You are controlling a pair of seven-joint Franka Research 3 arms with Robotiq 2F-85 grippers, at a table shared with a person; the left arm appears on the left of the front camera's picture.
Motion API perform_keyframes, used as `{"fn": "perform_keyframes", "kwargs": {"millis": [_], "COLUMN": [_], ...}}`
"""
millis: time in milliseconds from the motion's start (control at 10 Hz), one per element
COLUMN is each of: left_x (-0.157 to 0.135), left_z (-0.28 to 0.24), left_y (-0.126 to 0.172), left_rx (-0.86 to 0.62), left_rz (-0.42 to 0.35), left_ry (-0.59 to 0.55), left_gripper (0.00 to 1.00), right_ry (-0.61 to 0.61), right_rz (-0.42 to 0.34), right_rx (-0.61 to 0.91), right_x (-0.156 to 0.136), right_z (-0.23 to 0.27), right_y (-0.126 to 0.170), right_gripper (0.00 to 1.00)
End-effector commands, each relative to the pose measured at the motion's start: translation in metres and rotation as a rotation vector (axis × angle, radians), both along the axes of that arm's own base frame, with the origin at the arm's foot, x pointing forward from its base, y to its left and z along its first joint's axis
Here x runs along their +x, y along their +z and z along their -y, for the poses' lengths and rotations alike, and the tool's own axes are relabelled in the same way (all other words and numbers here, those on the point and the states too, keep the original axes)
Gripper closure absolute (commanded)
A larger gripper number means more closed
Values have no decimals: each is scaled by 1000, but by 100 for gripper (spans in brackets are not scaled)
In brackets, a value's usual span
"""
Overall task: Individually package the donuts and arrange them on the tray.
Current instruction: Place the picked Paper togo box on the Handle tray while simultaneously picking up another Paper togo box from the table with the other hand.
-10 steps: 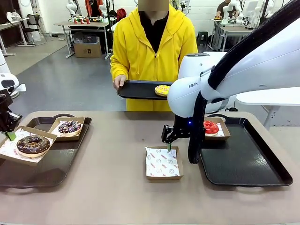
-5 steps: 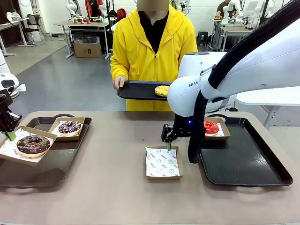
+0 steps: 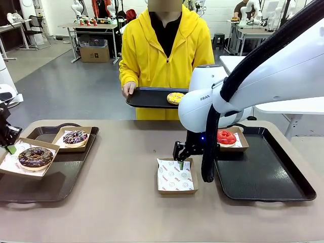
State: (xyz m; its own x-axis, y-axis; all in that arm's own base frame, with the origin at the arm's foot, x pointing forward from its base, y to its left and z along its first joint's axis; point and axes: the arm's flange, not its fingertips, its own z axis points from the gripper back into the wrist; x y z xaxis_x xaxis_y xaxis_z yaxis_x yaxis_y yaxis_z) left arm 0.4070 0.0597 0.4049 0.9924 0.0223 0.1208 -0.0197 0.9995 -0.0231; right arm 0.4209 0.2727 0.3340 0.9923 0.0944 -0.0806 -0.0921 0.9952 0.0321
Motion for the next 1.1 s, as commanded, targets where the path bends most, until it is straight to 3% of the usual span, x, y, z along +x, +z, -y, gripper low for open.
{"fn": "perform_keyframes", "kwargs": {"millis": [0, 800, 900, 1000], "left_x": [-1, 11, 11, 12], "left_z": [-6, -11, -11, -11], "left_y": [-12, -36, -36, -36], "left_rx": [9, 28, 25, 16], "left_rz": [16, -21, -26, -31], "left_ry": [32, 23, 23, 23], "left_gripper": [99, 99, 49, 40], "right_ry": [-29, -11, -8, -6], "right_rz": [10, -11, -6, -6], "right_rx": [-15, -12, -8, -7], "right_x": [7, 15, 15, 15], "right_z": [-4, -6, -6, -6], "right_y": [-12, -30, -30, -30], "right_gripper": [0, 0, 37, 57]}}
